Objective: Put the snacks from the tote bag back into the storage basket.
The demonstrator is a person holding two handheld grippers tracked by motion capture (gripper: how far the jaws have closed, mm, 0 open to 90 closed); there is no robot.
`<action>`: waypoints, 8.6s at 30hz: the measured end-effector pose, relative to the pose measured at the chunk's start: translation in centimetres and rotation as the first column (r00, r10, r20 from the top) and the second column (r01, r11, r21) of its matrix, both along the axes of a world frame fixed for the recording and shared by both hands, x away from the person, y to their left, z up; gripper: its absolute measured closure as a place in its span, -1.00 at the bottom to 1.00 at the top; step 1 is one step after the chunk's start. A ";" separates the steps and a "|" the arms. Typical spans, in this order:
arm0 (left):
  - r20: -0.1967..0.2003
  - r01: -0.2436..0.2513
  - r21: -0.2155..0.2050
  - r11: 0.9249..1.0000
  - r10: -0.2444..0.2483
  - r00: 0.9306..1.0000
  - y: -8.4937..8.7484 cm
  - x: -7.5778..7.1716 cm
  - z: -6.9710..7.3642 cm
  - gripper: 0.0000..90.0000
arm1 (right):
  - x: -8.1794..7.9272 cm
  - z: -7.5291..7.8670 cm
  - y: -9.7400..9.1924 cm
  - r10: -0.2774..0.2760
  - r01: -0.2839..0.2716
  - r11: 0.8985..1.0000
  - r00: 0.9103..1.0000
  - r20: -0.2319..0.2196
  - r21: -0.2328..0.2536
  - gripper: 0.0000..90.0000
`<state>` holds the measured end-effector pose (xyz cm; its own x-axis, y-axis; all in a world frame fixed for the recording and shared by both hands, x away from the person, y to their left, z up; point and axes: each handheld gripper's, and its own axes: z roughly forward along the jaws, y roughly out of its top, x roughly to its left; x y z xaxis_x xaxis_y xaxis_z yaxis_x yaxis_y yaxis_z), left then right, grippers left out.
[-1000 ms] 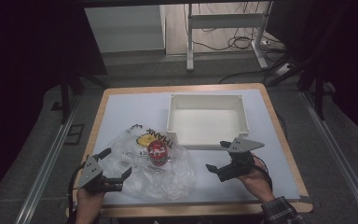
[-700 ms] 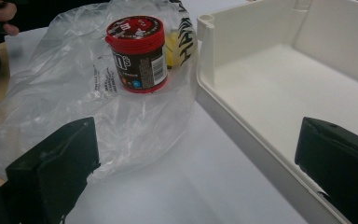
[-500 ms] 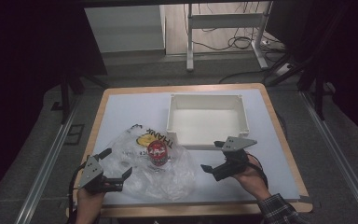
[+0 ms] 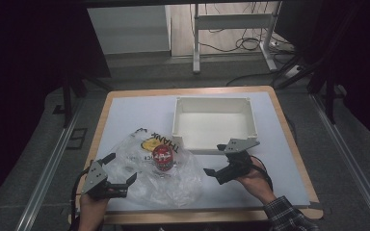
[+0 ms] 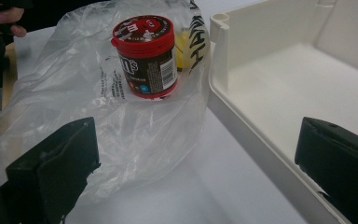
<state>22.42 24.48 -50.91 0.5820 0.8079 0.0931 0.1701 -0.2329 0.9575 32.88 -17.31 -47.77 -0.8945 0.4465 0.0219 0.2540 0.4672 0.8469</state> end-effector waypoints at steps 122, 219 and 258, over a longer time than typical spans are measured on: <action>-0.004 0.004 0.005 1.000 -0.004 1.000 0.0 0.0 0.0 -0.98 | 4.6 -2.3 16.3 0.186 -0.236 0.913 0.967 -0.176 -0.333 -0.92; 0.012 0.021 0.041 0.999 -0.022 1.000 -0.4 -0.1 0.1 -0.97 | 4.1 2.4 13.5 0.209 -0.252 0.869 0.967 -0.145 -0.426 -0.43; 0.020 0.021 0.047 0.999 -0.022 1.000 -0.4 -0.2 0.1 -0.97 | 7.5 3.8 9.5 0.124 -0.158 0.892 0.986 -0.108 -0.424 -0.43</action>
<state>22.23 24.06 -50.81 0.5968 0.7896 0.1427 0.1454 -0.2813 0.9486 40.39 -7.81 -43.99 -0.9520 0.2972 -0.0734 0.2136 0.8167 0.5360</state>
